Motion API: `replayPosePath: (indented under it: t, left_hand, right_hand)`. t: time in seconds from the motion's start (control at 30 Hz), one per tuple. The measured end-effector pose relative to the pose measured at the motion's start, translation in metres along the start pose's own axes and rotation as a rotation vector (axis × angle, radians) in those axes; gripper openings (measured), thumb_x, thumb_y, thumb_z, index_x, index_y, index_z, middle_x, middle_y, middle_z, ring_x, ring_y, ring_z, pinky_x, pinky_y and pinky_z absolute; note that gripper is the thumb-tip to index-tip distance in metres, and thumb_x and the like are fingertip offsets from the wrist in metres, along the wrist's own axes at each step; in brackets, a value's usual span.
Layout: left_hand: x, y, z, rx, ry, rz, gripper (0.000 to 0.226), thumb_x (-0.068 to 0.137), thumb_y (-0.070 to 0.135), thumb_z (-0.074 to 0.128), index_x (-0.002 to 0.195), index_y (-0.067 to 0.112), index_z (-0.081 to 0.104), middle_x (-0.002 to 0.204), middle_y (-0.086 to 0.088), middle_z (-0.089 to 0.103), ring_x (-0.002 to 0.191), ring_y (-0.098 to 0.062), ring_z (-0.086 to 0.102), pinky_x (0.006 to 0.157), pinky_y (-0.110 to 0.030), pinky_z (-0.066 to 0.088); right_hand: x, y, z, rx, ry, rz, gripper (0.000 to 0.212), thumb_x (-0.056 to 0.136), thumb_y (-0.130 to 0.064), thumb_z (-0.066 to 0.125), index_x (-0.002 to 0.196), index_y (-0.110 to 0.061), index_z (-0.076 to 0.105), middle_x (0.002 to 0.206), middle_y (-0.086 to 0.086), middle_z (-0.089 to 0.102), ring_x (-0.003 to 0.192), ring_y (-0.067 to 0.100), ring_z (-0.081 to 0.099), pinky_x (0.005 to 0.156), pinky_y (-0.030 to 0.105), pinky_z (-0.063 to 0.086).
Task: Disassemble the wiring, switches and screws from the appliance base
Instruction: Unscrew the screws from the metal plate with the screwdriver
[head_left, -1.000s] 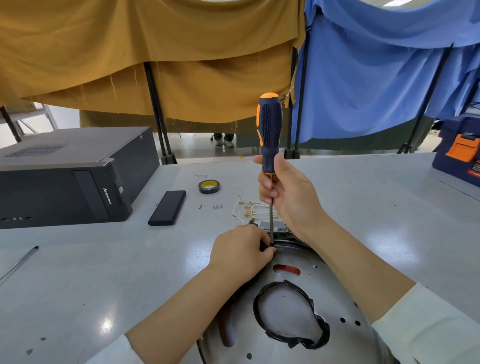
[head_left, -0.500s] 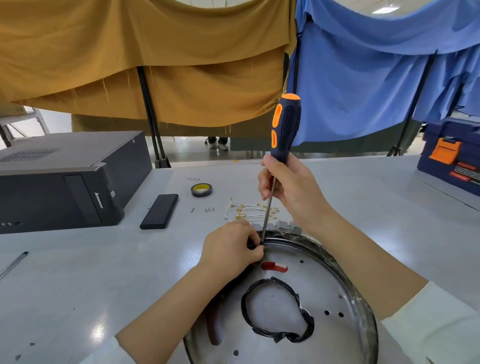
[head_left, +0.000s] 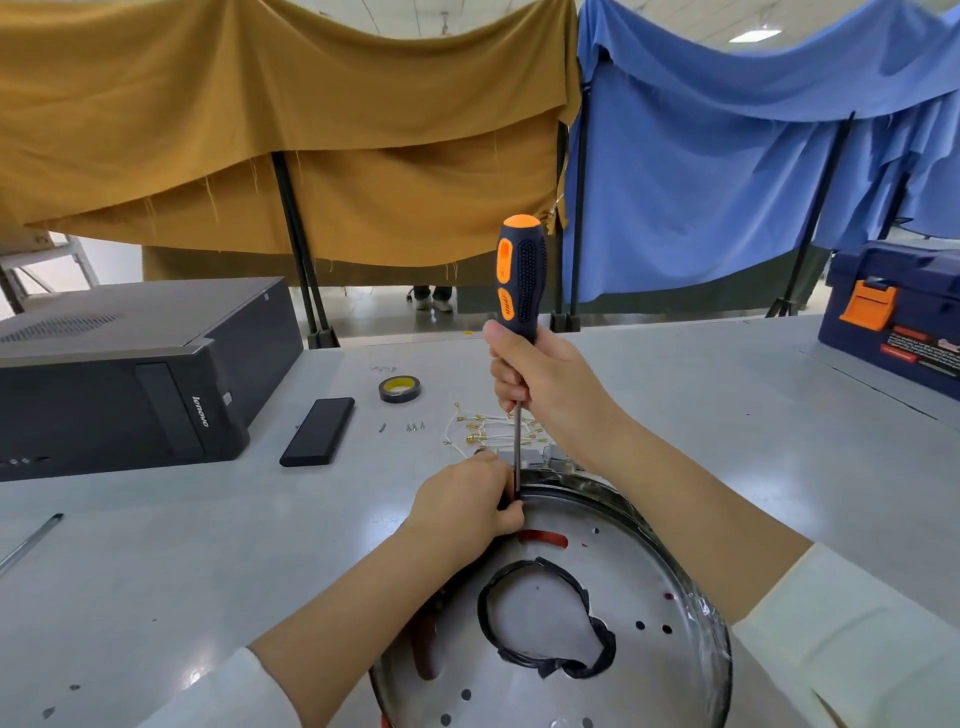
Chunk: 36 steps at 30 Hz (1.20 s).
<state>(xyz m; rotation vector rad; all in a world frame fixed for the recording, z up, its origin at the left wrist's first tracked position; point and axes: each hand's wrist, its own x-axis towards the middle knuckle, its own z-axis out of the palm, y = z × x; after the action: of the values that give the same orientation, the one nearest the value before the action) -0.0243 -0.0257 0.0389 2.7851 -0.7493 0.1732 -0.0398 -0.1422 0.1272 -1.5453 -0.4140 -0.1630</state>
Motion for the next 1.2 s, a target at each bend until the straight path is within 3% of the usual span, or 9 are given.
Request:
replayPosePath:
  t: [0.3,0.5,0.57,0.67,0.73,0.8,0.93,1.0,1.2]
  left_hand:
    - [0.001,0.011,0.005,0.206,0.04,-0.034,0.03,0.096,0.032,0.042,0.11,0.007,0.051,0.114,-0.007,0.054,0.102,-0.027,0.057,0.069,-0.032,0.037]
    - [0.001,0.008,0.003,0.142,0.06,-0.008,0.02,0.095,0.032,0.043,0.096,0.012,0.047,0.101,-0.006,0.054,0.091,-0.025,0.055,0.07,-0.03,0.033]
    - [0.0,0.003,0.002,0.083,0.049,0.024,0.017,0.094,0.03,0.046,0.088,0.015,0.041,0.092,-0.002,0.049,0.082,-0.022,0.049,0.07,-0.029,0.033]
    - [0.001,-0.005,-0.001,-0.121,0.019,0.048,0.018,0.088,0.026,0.056,0.079,0.017,0.045,0.087,0.001,0.049,0.082,-0.021,0.051,0.073,-0.03,0.041]
    - [0.001,-0.009,-0.006,-0.236,0.019,0.045,0.024,0.084,0.023,0.062,0.07,0.024,0.043,0.082,0.004,0.05,0.082,-0.019,0.052,0.074,-0.028,0.042]
    - [0.0,-0.013,-0.013,-0.343,0.05,-0.001,0.026,0.082,0.02,0.065,0.067,0.028,0.045,0.08,0.006,0.056,0.083,-0.016,0.056,0.074,-0.027,0.044]
    - [-0.004,-0.02,-0.029,-0.429,0.12,-0.04,0.02,0.081,0.022,0.067,0.069,0.028,0.051,0.076,0.007,0.065,0.078,-0.009,0.065,0.067,-0.018,0.046]
    - [-0.005,-0.023,-0.04,-0.444,0.17,-0.042,0.018,0.081,0.024,0.068,0.07,0.027,0.054,0.076,0.008,0.067,0.075,-0.004,0.065,0.062,-0.012,0.045]
    - [-0.012,-0.045,-0.059,-0.367,0.291,-0.051,0.016,0.082,0.017,0.07,0.074,0.023,0.058,0.076,0.008,0.068,0.074,-0.004,0.065,0.071,-0.024,0.053]
  right_hand:
    - [-0.002,-0.009,-0.001,-0.172,-0.016,-0.021,0.029,0.098,-0.029,0.051,0.073,-0.014,0.047,0.057,-0.001,0.04,0.051,0.011,0.04,0.056,0.025,0.044]
    - [-0.005,-0.012,-0.001,-0.512,0.146,-0.098,0.039,0.094,-0.043,0.053,0.077,-0.009,0.062,0.064,0.001,0.055,0.054,0.005,0.049,0.055,0.012,0.041]
    - [-0.008,-0.015,-0.006,-0.766,0.17,-0.112,0.044,0.091,-0.054,0.05,0.073,-0.015,0.062,0.068,0.008,0.059,0.057,0.011,0.052,0.058,0.022,0.043]
    - [-0.011,-0.033,-0.016,-0.902,0.164,-0.003,0.04,0.086,-0.062,0.05,0.067,-0.028,0.06,0.072,0.0,0.068,0.066,0.012,0.061,0.064,0.031,0.049]
    - [-0.008,-0.049,-0.025,-0.832,0.119,0.085,0.037,0.084,-0.056,0.057,0.07,-0.022,0.065,0.064,-0.007,0.068,0.057,0.009,0.058,0.056,0.025,0.049]
    - [-0.006,-0.066,-0.035,-0.754,0.037,0.166,0.032,0.083,-0.049,0.062,0.07,-0.02,0.062,0.043,-0.011,0.05,0.04,0.008,0.043,0.043,0.02,0.043]
    - [-0.009,-0.09,-0.048,-0.541,-0.069,0.266,0.032,0.082,-0.044,0.068,0.09,-0.013,0.068,0.043,-0.009,0.031,0.036,0.011,0.03,0.042,0.02,0.038]
    - [-0.011,-0.096,-0.051,-0.458,-0.058,0.265,0.037,0.082,-0.043,0.068,0.099,-0.011,0.07,0.042,-0.008,0.034,0.036,0.011,0.035,0.043,0.021,0.042]
    - [-0.017,-0.093,-0.052,-0.192,-0.025,0.175,0.032,0.082,-0.037,0.07,0.106,-0.016,0.067,0.05,-0.001,0.059,0.038,0.012,0.051,0.045,0.023,0.049]
